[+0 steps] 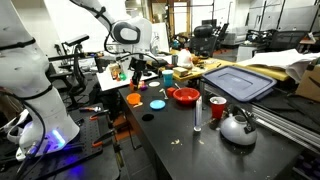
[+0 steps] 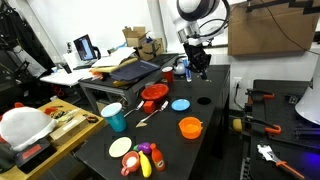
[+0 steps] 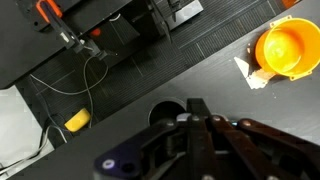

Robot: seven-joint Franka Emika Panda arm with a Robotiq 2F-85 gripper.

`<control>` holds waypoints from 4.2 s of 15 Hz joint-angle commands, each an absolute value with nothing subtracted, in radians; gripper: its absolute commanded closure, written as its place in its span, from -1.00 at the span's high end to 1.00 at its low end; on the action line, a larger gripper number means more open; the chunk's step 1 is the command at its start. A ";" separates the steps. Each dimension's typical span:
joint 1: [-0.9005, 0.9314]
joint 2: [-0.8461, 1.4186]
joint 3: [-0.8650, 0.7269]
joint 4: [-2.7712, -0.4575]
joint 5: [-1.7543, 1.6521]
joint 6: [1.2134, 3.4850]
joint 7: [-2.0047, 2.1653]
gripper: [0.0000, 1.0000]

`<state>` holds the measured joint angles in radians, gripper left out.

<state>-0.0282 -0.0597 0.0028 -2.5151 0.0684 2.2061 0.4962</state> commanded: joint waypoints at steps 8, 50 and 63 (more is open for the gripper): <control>-0.045 0.017 -0.038 -2.430 0.044 2.201 0.466 -1.00; 0.128 0.190 0.143 -2.468 0.186 2.482 -0.084 1.00; 0.133 0.328 0.170 -2.427 0.123 2.577 -0.072 1.00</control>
<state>0.1378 0.3072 0.1677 -2.4313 0.1412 2.5499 -0.0566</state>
